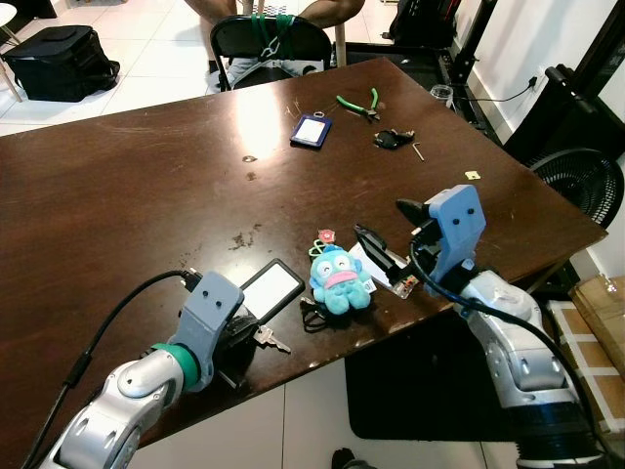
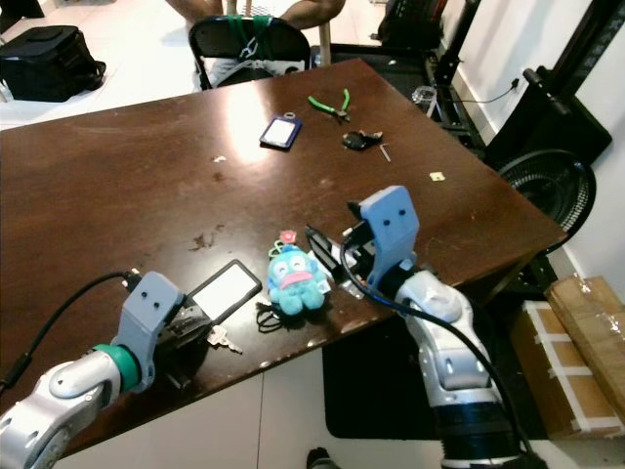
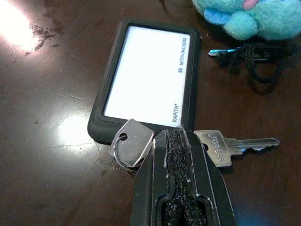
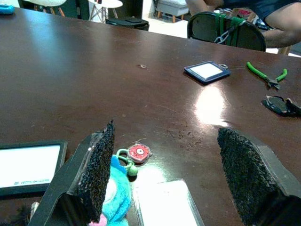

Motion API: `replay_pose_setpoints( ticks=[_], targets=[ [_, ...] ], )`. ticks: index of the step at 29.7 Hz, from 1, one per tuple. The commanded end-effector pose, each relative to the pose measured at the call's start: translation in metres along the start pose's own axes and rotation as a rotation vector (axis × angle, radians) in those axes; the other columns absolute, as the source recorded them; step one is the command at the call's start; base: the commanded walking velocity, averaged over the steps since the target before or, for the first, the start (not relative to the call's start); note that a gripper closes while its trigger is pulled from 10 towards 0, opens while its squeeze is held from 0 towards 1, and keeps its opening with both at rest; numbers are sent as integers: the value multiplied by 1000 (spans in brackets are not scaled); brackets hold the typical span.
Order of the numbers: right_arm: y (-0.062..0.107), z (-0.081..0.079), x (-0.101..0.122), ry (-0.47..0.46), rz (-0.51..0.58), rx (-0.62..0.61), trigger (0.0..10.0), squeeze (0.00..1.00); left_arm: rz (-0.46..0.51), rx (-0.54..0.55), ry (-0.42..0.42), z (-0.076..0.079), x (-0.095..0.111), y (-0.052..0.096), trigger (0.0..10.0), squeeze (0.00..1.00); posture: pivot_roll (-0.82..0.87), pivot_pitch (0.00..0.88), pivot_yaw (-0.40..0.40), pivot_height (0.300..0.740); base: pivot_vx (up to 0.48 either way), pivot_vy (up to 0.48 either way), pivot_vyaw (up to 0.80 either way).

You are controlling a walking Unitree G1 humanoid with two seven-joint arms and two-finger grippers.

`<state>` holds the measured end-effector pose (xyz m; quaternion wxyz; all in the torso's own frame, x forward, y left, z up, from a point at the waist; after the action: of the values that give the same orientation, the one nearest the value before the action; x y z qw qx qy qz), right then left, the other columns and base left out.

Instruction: Hang keys on a hook

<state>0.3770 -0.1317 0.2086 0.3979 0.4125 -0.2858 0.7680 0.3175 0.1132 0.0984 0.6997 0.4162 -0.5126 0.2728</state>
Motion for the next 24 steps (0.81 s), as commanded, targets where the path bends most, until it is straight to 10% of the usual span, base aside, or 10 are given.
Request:
replay_pose_setpoints(
  ticks=[1, 12, 13, 24],
  targets=[
    [2, 2, 1, -11, 5, -11, 10000, 0, -37, 16, 10, -6, -12, 1, 0, 0, -156, 94, 89, 740, 0, 0, 0],
    [1, 3, 3, -10, 9, -16, 10000, 0, 81, -17, 9, 2, 17, 2, 0, 0, -156, 84, 90, 740, 0, 0, 0],
    [1, 3, 3, -10, 10, -15, 10000, 0, 167, -42, -2, 11, 38, 5, 10000, 0, -152, 84, 91, 740, 0, 0, 0],
    [-2, -3, 4, -20, 19, -5, 10000, 0, 312, -127, -36, 47, 81, 13, 10000, 0, -137, 80, 93, 740, 0, 0, 0]
  ],
)
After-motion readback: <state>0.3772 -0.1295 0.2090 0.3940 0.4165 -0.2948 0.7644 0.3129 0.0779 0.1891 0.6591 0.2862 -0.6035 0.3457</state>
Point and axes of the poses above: a point about 5 cm out from each wrist's last joint towards the gripper, its own y axis pointing back from the gripper into the wrist, its own x axis along the axis of the wrist's last joint, z = x × y, the point moved 6 cm from there along -y, pointing out of the wrist towards the gripper, and after that the axes turned 15 degrees about y, right-handed, at the moved point
